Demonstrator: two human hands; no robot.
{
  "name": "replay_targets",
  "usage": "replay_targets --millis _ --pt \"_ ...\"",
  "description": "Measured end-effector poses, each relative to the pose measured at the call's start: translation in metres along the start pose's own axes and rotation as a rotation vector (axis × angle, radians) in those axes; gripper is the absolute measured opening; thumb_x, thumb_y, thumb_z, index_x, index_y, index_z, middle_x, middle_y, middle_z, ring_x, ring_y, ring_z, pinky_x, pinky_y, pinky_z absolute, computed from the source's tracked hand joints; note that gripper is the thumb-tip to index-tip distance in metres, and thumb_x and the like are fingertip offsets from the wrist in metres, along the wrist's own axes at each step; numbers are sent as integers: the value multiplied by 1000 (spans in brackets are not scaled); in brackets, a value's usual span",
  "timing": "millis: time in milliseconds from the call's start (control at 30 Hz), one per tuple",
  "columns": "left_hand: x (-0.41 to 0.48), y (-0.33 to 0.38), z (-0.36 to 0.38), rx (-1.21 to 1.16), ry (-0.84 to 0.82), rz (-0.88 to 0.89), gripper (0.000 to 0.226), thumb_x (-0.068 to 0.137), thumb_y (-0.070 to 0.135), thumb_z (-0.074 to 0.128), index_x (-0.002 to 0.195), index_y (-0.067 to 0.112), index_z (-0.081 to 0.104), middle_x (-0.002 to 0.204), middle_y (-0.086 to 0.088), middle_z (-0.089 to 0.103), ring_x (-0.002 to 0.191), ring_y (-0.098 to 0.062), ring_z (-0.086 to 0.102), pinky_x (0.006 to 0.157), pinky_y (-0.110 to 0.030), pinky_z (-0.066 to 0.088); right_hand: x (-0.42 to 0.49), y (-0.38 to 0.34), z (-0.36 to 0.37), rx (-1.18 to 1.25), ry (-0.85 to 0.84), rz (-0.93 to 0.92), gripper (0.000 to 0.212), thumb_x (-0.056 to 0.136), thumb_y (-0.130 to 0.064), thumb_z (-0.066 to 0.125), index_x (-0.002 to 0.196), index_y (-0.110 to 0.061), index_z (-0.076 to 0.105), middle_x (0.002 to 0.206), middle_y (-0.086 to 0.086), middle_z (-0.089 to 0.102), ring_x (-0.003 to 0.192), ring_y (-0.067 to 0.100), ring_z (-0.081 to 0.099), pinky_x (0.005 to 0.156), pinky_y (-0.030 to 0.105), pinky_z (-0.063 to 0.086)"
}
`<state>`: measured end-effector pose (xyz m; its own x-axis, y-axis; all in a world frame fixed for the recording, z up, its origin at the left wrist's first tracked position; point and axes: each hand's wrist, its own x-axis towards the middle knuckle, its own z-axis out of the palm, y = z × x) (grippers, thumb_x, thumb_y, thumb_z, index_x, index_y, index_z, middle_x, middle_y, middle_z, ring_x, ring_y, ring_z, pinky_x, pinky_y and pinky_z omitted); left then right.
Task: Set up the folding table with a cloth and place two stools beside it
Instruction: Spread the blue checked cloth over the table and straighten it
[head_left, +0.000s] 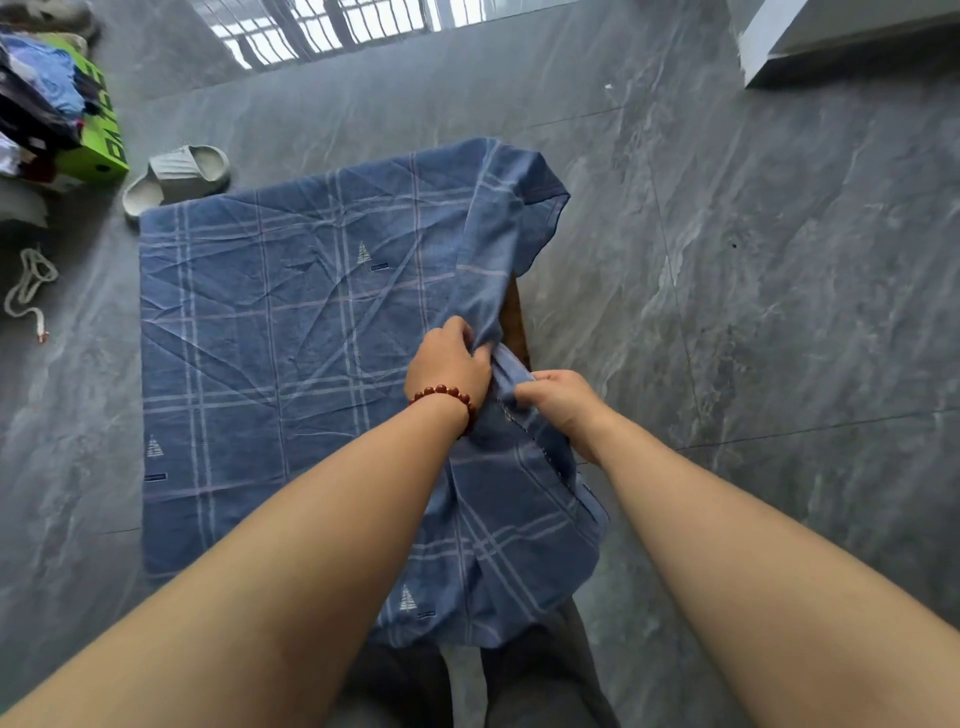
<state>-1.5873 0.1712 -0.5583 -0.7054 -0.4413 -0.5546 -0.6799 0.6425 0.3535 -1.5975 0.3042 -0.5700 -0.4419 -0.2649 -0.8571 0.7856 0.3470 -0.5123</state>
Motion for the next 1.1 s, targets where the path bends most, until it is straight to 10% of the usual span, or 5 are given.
replay_targets --millis 233,533,733,1100 --pt "5 12 -13 -186 135 -23 23 94 25 38 77 13 46 76 -6 54 73 -28 50 62 -32 32 6 -16 -8 -110 84 23 14 81 -16 54 67 -14 55 61 2 45 56 15 38 51 26 31" --pt "27 -4 -28 -150 -8 32 16 88 34 51 86 19 51 101 -1 47 84 -18 49 72 -26 33 36 -41 22 -148 213 -98 32 88 -18 60 119 -10 61 111 3 63 102 18 58 86 25 45" --pt "47 -15 -32 -218 -289 -21 62 82 47 59 133 17 38 116 0 56 97 -17 54 77 -26 41 61 -52 31 -91 316 -99 19 87 -9 61 102 1 67 104 20 69 90 22 61 91 40 50" --pt "48 -1 -19 -470 -467 68 31 79 55 62 103 35 63 93 3 68 89 -13 65 89 -34 52 64 -72 14 129 447 -60 30 92 -30 45 85 -10 66 83 3 59 86 20 53 74 30 40"
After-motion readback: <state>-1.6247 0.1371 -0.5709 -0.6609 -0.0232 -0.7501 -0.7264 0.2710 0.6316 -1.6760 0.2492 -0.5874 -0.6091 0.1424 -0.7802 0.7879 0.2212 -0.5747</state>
